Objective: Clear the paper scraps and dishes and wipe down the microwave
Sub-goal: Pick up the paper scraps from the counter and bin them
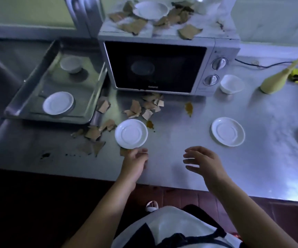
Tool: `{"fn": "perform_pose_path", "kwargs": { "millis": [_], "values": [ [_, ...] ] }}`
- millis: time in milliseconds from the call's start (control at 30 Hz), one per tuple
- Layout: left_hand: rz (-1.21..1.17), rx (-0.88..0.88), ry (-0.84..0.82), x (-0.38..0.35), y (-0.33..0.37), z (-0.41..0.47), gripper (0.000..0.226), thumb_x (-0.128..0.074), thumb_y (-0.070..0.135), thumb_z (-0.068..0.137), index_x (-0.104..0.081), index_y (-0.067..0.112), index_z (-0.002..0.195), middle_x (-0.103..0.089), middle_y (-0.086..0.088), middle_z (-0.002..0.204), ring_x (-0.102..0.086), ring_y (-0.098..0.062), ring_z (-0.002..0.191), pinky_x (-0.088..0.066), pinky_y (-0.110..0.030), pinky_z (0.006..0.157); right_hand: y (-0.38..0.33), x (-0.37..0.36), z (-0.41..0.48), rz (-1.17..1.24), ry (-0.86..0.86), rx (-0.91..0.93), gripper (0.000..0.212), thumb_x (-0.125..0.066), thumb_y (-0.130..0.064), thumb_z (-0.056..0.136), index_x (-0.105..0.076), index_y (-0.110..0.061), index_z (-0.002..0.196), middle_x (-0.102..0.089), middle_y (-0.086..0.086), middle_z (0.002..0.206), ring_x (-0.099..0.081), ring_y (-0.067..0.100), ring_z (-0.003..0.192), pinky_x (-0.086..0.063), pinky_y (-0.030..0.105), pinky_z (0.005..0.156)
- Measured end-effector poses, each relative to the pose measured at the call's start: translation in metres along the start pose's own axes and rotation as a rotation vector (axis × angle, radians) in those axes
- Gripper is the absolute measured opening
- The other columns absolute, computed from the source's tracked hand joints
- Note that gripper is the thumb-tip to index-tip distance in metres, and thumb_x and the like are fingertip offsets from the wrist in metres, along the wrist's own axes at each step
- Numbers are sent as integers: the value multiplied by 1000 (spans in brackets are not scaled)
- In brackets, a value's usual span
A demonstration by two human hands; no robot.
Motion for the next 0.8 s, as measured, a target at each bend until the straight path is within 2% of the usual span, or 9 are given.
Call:
{"fn": "perform_pose_path", "kwargs": {
  "millis": [67,167,300,467,567,633,700,733,800],
  "values": [
    [38,-22,130,26,-1,11,16,-63,7,88,-69,22,90,-69,3,82,-62,-16,76,-51,-31,74,4,-9,7,-34,-41,-24,14,-57,-3,95,-70,-2,96,-71,14,89,-69,26,80,-57,33,70],
    [92,-48,248,55,0,33,14,-65,10,85,-66,22,93,-70,8,82,-63,-12,77,-46,-22,65,1,-14,20,-81,-96,-16,14,-58,-7,95,-73,-5,96,-73,14,91,-71,24,80,-59,32,68],
    [240,-21,329,73,8,72,33,-69,15,82,-58,16,114,-59,-2,110,-58,-21,97,-41,-30,77,-4,-19,38,-113,-141,-29,14,-58,-7,95,-73,-6,96,-73,15,93,-71,25,82,-58,34,71],
    [322,18,381,69,8,89,40,-66,13,78,-53,17,116,-61,-9,113,-57,-23,93,-42,-30,74,-4,-20,47,-157,-229,-61,14,-59,-8,96,-73,-5,99,-73,18,99,-70,31,90,-59,41,81],
    [282,42,457,59,-1,76,49,-74,21,77,-56,13,121,-63,-6,115,-61,-26,103,-51,-37,87,-8,-14,53,-156,-257,-75,15,-57,-6,97,-71,-1,101,-72,21,100,-69,35,90,-57,46,86],
    [364,75,518,48,-12,63,42,-75,33,76,-59,11,108,-63,-8,110,-60,-32,105,-51,-44,91,-7,-11,58,-127,-268,-94,15,-56,-3,96,-70,2,101,-70,23,96,-66,34,85,-55,45,83],
    [513,76,560,35,-19,53,38,-75,42,74,-57,11,88,-60,-13,101,-58,-38,98,-50,-44,86,-4,-12,65,-109,-283,-121,15,-55,-1,96,-69,2,98,-68,21,92,-64,32,83,-53,43,81],
    [575,81,575,29,-19,50,40,-76,45,73,-58,12,88,-58,-14,102,-57,-39,98,-50,-43,84,-1,-13,69,-114,-298,-134,15,-55,-2,96,-70,2,97,-68,20,91,-64,32,83,-52,42,80],
    [650,104,596,21,-16,51,46,-78,45,72,-63,12,101,-57,-15,111,-56,-39,104,-50,-43,86,5,-16,76,-122,-331,-161,14,-56,-2,96,-70,3,97,-68,19,89,-63,31,81,-51,42,80]
  ]
}}
Point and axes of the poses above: each hand's wrist, its own z-axis towards the middle knuckle, its own x-axis out of the back of the hand, y = z × x, the point moved 2 cm from there along z, towards the middle knuckle
